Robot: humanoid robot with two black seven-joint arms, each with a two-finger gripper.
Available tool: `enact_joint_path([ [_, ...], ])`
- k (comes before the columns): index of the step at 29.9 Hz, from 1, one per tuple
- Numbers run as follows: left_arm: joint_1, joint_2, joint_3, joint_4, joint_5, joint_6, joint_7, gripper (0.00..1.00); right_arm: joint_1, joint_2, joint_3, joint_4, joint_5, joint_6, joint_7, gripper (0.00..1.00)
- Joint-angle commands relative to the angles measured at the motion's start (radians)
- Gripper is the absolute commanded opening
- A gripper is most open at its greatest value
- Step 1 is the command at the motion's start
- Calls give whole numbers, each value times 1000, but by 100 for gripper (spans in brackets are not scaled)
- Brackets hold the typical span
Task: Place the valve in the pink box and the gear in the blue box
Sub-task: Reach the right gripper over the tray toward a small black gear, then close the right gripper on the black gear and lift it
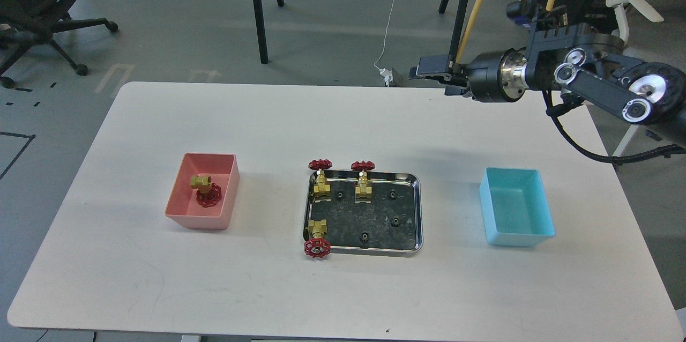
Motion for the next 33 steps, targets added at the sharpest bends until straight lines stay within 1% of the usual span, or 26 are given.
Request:
enact_joint_path([
  [1,-55,-33,3,73,-9,0,0,100,2,13,-57,113,-153,0,1,99],
  [4,-88,-51,3,106,-9,0,0,100,4,22,-89,159,-245,0,13,99],
  [10,-136,-65,3,144,-9,3,1,100,-4,76,-181,170,-345,0,30,99],
  [15,-179,-71,3,210,-9,1,1,100,-27,176,-238,167,-368,0,29,99],
  [18,-191,-73,3,224,-9,0,1,100,-36,214,-262,157,-385,0,29,99],
  [23,-199,-68,3,227,-9,0,1,100,-74,219,-293,150,-438,0,30,99],
  [28,-202,-68,3,227,-11,1,1,100,-102,222,-288,70,-447,0,33,98],
  [30,-202,-68,3,227,-11,1,1,100,-108,222,-288,50,-452,0,43,97],
  [33,-210,-70,3,230,-9,1,1,100,-110,223,-288,39,-498,0,70,93],
])
